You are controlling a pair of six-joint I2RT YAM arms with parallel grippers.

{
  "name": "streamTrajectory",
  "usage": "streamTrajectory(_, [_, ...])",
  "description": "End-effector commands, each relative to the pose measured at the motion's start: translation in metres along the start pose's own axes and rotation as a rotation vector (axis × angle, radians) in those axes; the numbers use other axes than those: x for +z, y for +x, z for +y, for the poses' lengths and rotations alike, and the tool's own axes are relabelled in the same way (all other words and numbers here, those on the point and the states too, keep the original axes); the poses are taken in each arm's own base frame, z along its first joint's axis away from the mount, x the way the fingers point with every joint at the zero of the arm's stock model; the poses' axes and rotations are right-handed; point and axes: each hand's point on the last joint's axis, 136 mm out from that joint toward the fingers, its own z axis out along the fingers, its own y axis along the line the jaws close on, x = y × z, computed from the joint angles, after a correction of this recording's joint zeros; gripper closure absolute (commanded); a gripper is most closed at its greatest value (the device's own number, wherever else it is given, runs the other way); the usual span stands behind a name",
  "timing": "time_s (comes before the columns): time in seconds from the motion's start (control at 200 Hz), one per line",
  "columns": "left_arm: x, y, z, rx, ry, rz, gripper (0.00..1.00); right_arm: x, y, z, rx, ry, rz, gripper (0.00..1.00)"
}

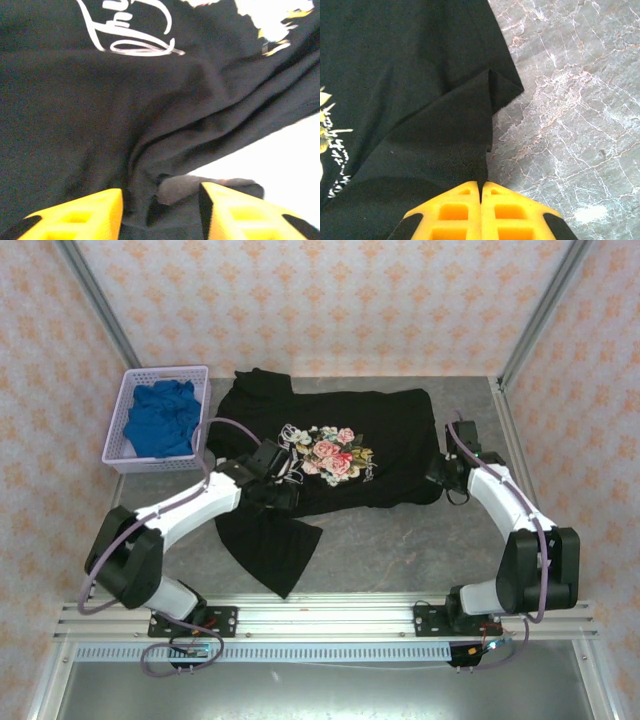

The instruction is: Fold the inside-out t-shirt

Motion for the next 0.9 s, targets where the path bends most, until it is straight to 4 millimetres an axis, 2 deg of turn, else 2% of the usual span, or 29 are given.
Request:
streamTrajectory(0.0, [-0.012, 0.016, -0.01, 0.1, -0.052, -0.018, 0.49, -0.007, -0.016, 0.014, -0.025, -0.041, -0.029, 1.0])
streamTrajectory(0.14, [-0.013, 0.061, -0.018, 0.161, -0.12, 0.037, 0.45, -0.001, -0.022, 0.022, -0.044, -0.053, -0.017, 1.0])
streamTrajectory(0.24, [-0.014, 0.1, -0.018, 0.173, -0.16, 0.131, 0.43, 0.002, -0.023, 0.024, -0.053, -0.066, -0.018, 1.0])
streamTrajectory(0.355, [-0.012, 0.149, -0.014, 0.11, -0.17, 0.274, 0.4, 0.003, -0.021, 0.027, -0.061, -0.084, -0.007, 1.0])
streamTrajectory(0.42, [-0.01, 0.168, -0.018, 0.1, -0.151, 0.322, 0.37, 0.005, -0.018, 0.029, -0.067, -0.093, 0.0, 1.0])
streamTrajectory(0.585, [0.003, 0.188, -0.015, 0.144, -0.184, 0.409, 0.3, 0.004, -0.017, 0.034, -0.072, -0.123, 0.007, 1.0])
streamTrajectory(0.761, [0.02, 0.202, -0.029, 0.158, -0.129, 0.463, 0.3, 0.002, -0.015, 0.033, -0.078, -0.122, 0.005, 1.0])
streamTrajectory(0.816, [0.022, 0.207, -0.026, 0.171, -0.149, 0.482, 0.32, 0.002, -0.015, 0.032, -0.08, -0.12, 0.001, 1.0])
streamTrajectory(0.896, [0.023, 0.215, -0.022, 0.184, -0.174, 0.501, 0.41, 0.002, -0.016, 0.031, -0.083, -0.11, -0.002, 1.0])
